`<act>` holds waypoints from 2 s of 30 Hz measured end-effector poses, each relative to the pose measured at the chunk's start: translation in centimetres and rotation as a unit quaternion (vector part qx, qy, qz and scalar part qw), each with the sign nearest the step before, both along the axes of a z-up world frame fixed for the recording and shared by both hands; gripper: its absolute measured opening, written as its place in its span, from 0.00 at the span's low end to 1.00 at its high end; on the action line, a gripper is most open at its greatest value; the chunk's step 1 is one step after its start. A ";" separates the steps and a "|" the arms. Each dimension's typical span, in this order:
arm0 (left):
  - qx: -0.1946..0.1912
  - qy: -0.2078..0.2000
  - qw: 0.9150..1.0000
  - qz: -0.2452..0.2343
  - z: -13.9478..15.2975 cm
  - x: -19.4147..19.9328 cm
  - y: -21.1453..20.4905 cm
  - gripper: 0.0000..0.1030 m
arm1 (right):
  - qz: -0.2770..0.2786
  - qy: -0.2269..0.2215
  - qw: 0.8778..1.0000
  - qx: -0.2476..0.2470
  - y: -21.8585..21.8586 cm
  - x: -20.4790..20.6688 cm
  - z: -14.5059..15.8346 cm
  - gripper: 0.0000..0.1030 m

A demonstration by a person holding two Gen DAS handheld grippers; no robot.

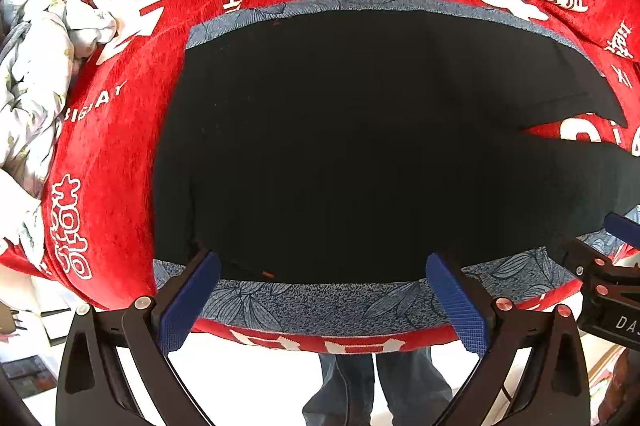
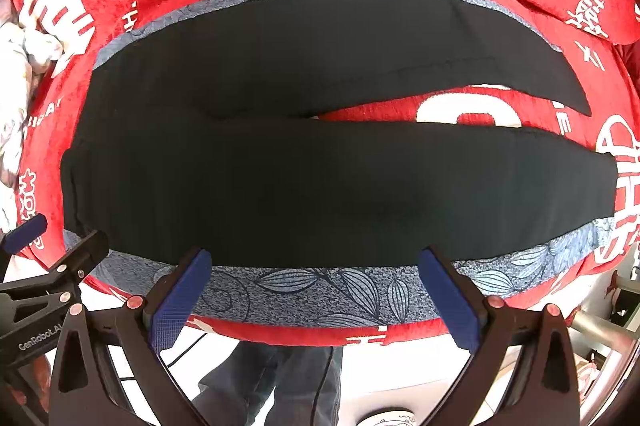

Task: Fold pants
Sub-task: 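Position both grippers open at the waistband of the black trousers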

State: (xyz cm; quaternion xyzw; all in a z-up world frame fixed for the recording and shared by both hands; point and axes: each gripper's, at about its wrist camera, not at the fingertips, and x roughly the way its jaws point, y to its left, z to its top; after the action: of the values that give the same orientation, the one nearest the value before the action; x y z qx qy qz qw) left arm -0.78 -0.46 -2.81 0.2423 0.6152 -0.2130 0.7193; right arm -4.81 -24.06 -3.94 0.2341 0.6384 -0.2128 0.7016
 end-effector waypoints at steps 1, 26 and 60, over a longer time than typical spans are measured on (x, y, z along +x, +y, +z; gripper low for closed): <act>0.001 0.000 1.000 0.000 0.0 0.0 0.0 1.00 | 0.000 0.001 1.000 0.000 -0.1 0.0 -0.1 1.00; 0.011 0.005 1.000 0.000 -0.6 -0.4 -0.3 1.00 | 0.007 0.010 1.000 0.002 -0.4 -0.1 -1.1 1.00; 0.048 0.008 0.999 -0.022 -2.1 -1.6 -0.6 1.00 | -0.025 -0.048 0.998 0.045 -1.5 -2.5 0.0 1.00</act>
State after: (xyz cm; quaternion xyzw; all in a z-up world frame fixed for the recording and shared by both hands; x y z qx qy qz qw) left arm -2.43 -1.07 -4.91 0.2881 0.6251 -0.2015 0.6969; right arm -7.31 -25.60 -3.93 0.2912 0.6069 -0.1905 0.7146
